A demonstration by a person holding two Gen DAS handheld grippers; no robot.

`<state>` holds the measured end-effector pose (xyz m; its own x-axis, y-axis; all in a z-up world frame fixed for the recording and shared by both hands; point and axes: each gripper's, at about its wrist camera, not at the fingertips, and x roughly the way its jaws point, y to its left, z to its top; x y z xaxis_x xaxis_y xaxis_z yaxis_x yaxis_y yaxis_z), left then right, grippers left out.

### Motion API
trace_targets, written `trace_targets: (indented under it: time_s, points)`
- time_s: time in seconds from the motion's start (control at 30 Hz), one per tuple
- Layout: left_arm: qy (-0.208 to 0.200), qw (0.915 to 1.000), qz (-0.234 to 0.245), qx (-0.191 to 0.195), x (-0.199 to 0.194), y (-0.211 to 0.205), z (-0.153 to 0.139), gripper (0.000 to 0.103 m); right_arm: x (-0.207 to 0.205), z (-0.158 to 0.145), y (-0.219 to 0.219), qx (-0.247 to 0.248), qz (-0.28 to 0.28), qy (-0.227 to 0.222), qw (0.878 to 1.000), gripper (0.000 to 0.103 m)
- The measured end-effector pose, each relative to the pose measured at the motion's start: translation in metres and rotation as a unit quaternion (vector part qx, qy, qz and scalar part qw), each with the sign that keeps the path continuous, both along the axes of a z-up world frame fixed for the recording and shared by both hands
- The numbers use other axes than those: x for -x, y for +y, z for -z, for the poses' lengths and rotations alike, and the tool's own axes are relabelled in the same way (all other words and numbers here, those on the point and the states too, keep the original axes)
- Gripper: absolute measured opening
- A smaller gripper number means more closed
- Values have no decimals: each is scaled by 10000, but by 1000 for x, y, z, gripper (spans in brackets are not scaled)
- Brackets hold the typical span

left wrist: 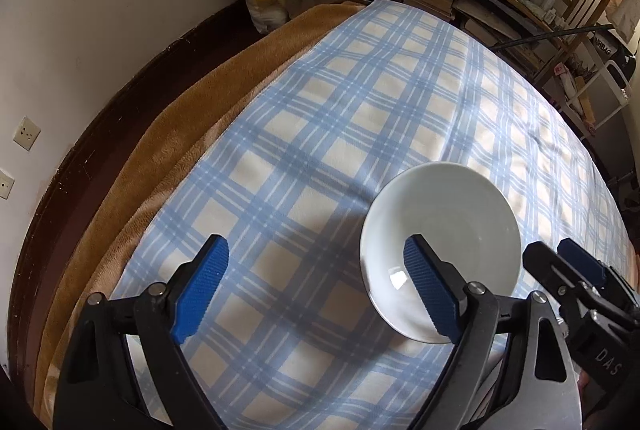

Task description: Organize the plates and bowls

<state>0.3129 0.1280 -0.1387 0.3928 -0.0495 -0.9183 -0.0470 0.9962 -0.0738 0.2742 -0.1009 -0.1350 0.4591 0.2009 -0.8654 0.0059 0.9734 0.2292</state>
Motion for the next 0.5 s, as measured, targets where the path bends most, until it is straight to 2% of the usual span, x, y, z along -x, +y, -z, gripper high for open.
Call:
trace_targets:
  time_s: [0.07, 0.2, 0.3, 0.33, 0.37, 0.4, 0.5]
  points:
    - [68, 10000, -35, 27, -2, 1, 4, 79, -3, 6, 3, -28, -10, 105, 9999, 76]
    - [339, 9993, -29, 148, -6, 3, 19, 57, -8, 17, 9, -110, -41, 288, 9995, 65]
    - [487, 9987, 104, 103, -7, -4, 28, 50, -11, 23, 12, -341, -13, 399, 9986, 53]
    - [488, 9986, 126, 129, -7, -7, 29, 47, -13, 25, 13, -432, -4, 459, 9980, 44]
    - [498, 9984, 131, 217, -7, -8, 30, 39, -14, 26, 15, -504, -12, 483, 9976, 35]
    - [511, 9981, 138, 327, -7, -9, 30, 30, -15, 26, 19, -508, -25, 479, 9976, 32]
    - [515, 9968, 179, 586, -7, -13, 29, 15, -15, 26, 26, -429, -66, 501, 9978, 13]
